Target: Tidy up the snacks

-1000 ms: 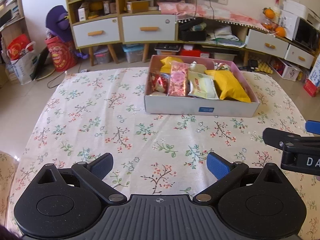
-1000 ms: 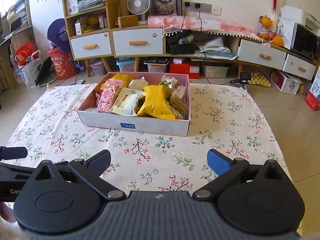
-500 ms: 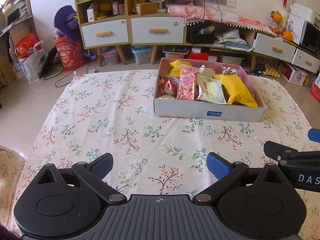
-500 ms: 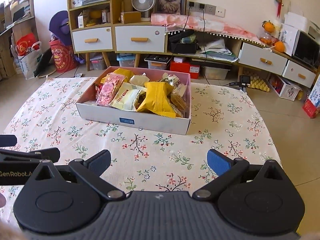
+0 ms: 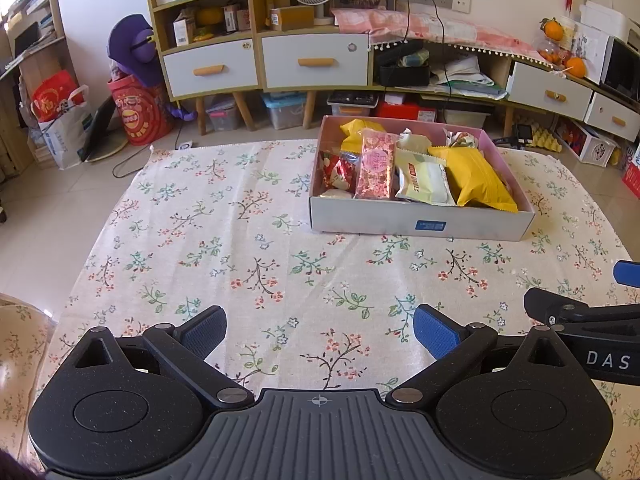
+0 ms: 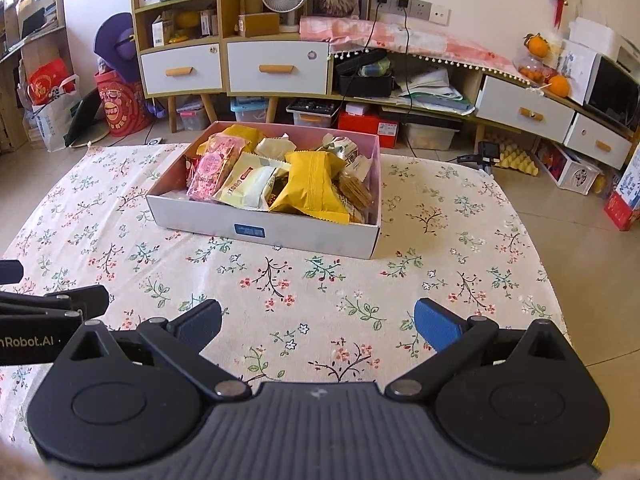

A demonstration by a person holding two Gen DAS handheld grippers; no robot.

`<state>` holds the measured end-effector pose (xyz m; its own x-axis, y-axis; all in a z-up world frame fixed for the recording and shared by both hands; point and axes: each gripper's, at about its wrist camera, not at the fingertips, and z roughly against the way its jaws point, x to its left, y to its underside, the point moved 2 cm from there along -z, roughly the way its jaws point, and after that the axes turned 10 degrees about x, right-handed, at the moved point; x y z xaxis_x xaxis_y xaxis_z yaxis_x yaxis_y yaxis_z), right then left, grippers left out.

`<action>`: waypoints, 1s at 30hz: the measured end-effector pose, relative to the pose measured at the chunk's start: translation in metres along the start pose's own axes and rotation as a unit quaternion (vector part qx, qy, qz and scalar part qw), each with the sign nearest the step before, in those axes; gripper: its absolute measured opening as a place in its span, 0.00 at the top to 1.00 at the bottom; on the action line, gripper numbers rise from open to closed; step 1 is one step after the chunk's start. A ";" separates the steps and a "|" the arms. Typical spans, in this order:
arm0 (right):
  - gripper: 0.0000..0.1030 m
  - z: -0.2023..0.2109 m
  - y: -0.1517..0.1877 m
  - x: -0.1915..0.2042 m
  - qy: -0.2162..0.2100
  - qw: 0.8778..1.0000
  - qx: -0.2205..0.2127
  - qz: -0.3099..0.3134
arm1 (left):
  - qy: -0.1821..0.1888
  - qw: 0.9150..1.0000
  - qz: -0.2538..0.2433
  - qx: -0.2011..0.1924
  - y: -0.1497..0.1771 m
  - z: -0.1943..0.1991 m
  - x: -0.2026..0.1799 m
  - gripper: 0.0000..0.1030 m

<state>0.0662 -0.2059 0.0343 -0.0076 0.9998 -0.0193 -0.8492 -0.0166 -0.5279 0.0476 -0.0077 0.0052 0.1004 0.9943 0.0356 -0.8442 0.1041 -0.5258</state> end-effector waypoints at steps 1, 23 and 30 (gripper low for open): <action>0.00 -0.001 0.000 0.000 0.001 1.000 0.001 0.001 | 0.000 1.000 0.000 0.000 0.000 0.000 0.000 0.02; 0.00 -0.005 0.001 0.003 0.008 1.000 0.008 0.007 | 0.003 1.000 -0.004 0.004 0.001 -0.001 0.000 0.02; 0.00 -0.005 0.002 0.003 0.009 1.000 0.009 0.008 | 0.002 1.000 -0.004 0.004 0.001 -0.001 -0.001 0.02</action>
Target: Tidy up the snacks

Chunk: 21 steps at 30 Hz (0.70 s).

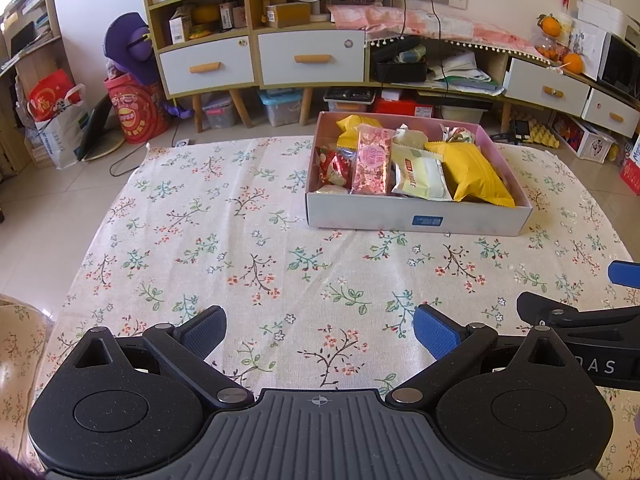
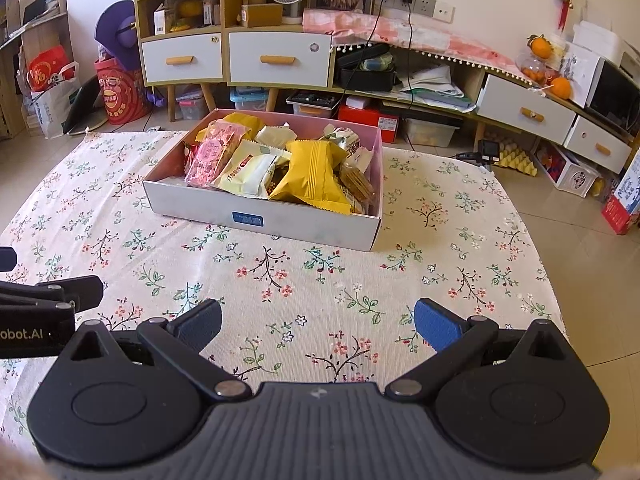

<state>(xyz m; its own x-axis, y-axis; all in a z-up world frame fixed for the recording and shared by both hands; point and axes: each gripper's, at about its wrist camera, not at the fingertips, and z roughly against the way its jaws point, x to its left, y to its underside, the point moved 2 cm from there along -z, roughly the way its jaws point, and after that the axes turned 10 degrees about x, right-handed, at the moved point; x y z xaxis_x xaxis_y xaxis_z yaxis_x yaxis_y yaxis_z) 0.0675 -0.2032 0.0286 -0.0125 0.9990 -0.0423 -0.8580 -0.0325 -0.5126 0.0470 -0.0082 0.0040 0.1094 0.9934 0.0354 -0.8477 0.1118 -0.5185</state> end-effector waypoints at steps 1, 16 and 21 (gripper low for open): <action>0.00 0.000 0.000 0.000 0.000 1.000 0.000 0.000 | 0.000 1.000 0.000 0.000 0.000 0.000 0.000 0.02; 0.00 -0.002 0.002 0.000 0.000 1.000 0.002 0.001 | 0.000 1.000 0.000 0.000 0.000 0.000 0.000 0.02; 0.00 -0.002 0.003 0.000 0.000 1.000 0.003 0.003 | 0.000 1.000 0.000 0.000 0.000 0.000 0.000 0.02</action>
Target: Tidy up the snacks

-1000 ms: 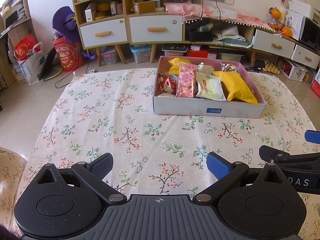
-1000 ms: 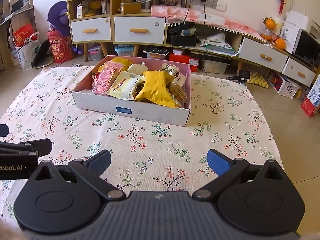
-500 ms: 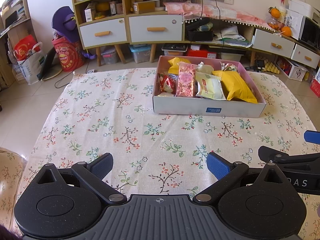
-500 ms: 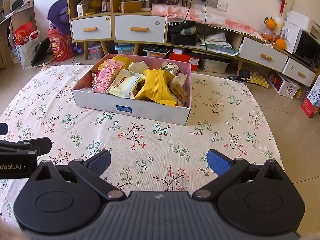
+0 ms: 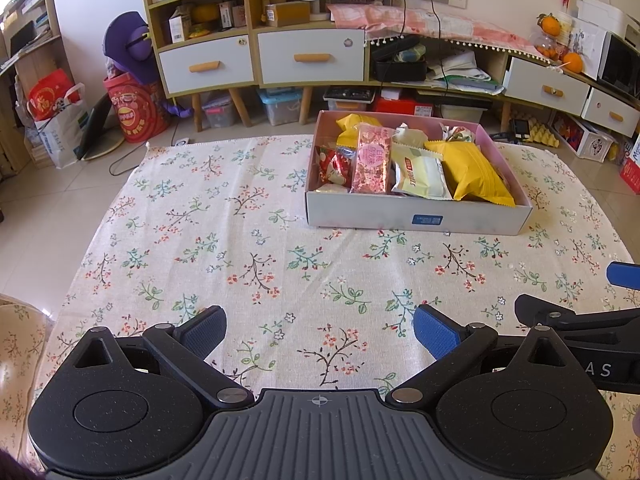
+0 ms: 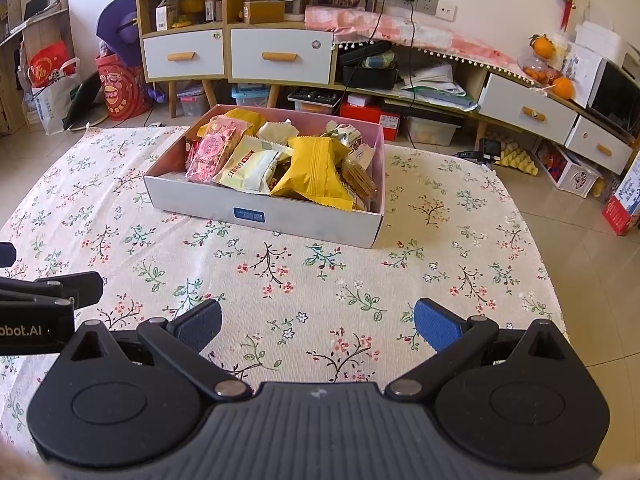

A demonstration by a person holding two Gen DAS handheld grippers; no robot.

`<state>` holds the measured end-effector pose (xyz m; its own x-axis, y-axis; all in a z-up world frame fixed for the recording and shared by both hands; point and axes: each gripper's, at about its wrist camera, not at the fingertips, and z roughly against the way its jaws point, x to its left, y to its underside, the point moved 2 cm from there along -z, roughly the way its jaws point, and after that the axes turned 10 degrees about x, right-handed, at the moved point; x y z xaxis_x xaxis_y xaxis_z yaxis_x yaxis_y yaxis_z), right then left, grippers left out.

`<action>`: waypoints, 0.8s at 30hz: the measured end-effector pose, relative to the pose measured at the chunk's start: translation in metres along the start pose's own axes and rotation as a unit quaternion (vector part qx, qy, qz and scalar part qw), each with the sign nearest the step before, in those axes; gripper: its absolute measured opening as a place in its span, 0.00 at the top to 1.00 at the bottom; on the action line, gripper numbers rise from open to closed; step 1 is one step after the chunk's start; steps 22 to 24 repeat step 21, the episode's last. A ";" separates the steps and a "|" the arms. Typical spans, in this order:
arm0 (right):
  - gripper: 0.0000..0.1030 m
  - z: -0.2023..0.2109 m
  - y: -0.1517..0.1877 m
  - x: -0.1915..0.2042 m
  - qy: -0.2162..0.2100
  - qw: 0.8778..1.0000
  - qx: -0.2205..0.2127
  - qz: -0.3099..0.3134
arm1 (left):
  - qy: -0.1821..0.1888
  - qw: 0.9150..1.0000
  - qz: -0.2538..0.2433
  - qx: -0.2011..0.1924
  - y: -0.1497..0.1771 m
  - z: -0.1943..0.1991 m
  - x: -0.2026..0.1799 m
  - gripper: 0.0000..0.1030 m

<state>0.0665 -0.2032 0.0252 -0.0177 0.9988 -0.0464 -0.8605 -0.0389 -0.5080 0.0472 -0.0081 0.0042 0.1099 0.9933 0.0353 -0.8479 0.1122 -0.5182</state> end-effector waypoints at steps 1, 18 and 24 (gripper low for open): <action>0.00 0.000 0.000 0.000 0.000 1.000 0.000 0.000 | 0.000 1.000 0.000 0.000 0.000 0.000 0.000 0.02; 0.00 0.000 0.001 0.000 0.001 1.000 0.001 0.001 | 0.000 1.000 -0.009 0.005 0.003 -0.002 -0.002 0.02; 0.00 -0.002 0.003 0.000 0.002 1.000 0.003 0.001 | 0.004 1.000 -0.011 0.009 0.005 -0.005 -0.001 0.02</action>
